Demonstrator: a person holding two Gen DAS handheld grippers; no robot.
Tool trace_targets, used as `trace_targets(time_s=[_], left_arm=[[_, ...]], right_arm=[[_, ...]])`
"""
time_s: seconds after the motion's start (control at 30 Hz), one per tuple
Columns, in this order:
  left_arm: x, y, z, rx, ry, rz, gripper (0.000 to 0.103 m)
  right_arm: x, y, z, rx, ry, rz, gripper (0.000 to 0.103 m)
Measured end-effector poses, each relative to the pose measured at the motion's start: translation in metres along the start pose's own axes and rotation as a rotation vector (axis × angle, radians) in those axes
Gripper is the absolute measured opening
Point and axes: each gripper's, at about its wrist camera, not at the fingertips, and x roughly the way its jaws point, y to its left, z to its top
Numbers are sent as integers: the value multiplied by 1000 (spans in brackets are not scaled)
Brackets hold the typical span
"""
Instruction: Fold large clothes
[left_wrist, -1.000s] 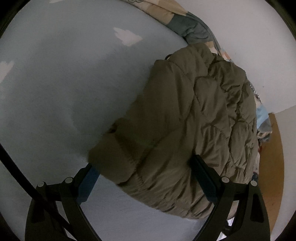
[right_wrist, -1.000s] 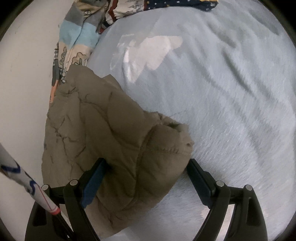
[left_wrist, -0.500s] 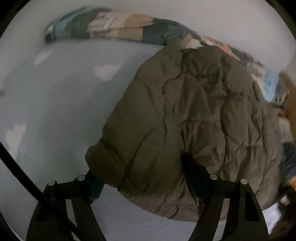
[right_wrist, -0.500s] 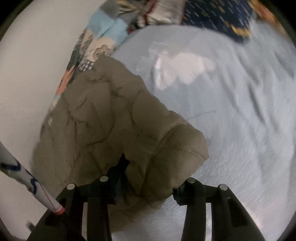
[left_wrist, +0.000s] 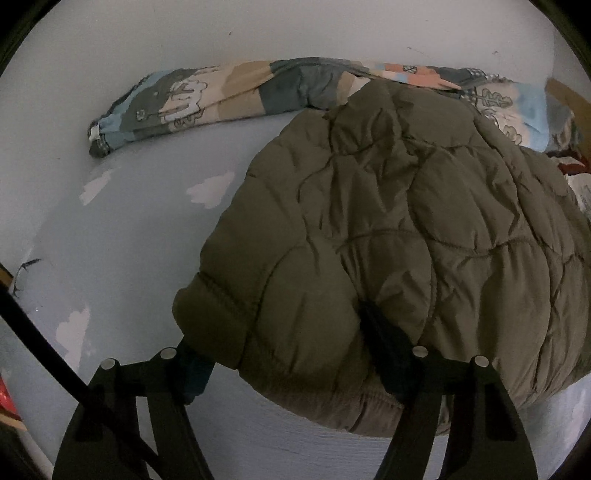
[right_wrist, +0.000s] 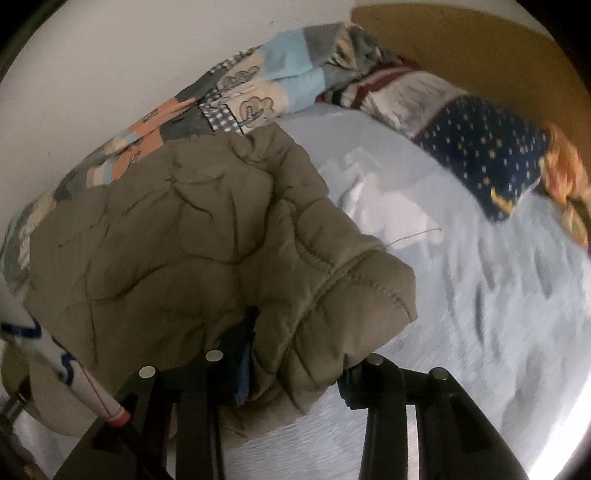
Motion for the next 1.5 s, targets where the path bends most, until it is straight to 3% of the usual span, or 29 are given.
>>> trace_targets(time_s=[0.37, 0.87, 1.3, 1.5], left_arm=[[-19, -7, -3, 27, -35, 2, 66], [-66, 3, -31, 55, -65, -52, 64], [-126, 31, -89, 44, -90, -90, 63], [-118, 27, -124, 63, -46, -65, 63]], right_arm=[[-16, 17, 0, -100, -58, -37, 37], [-55, 12, -6, -143, -91, 19, 36], [-117, -8, -43, -167, -109, 101, 36], [-115, -31, -71, -121, -31, 116, 36]])
